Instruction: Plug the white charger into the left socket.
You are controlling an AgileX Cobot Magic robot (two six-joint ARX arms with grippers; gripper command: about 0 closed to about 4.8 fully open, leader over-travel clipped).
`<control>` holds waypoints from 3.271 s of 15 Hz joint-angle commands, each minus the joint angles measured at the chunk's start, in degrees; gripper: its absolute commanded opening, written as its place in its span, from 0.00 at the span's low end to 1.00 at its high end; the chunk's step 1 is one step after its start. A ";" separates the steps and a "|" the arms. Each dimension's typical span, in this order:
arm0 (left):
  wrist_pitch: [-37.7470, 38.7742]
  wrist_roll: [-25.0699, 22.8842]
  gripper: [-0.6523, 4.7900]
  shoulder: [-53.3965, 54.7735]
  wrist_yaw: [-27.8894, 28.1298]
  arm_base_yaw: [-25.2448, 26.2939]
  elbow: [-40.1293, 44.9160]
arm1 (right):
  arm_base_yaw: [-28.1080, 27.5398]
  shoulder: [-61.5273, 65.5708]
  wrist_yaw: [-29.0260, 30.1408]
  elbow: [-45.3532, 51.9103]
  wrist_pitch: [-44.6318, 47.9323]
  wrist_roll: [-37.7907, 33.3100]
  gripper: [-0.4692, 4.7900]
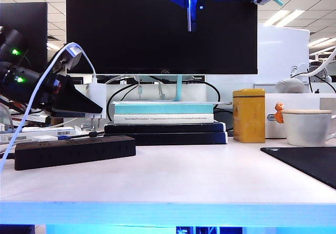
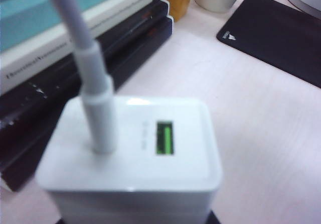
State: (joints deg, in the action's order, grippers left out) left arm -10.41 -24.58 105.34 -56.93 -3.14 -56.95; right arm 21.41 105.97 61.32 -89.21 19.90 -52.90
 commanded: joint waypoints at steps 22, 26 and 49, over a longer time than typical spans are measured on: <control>-4.66 -3.10 0.26 3.76 6.86 -0.37 3.45 | 1.44 -0.13 -14.80 -0.28 -15.06 24.09 0.09; -4.04 -3.74 0.26 3.76 7.43 -0.72 3.45 | 4.57 3.65 -23.96 -0.28 -21.84 33.22 0.09; -0.79 -4.07 0.26 3.76 6.78 -0.72 3.45 | 14.67 13.49 -30.64 -0.33 -15.69 38.36 0.09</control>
State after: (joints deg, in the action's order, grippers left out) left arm -14.63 -27.90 108.62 -52.47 -3.84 -53.80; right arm 35.86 119.44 31.03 -89.21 2.57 -14.85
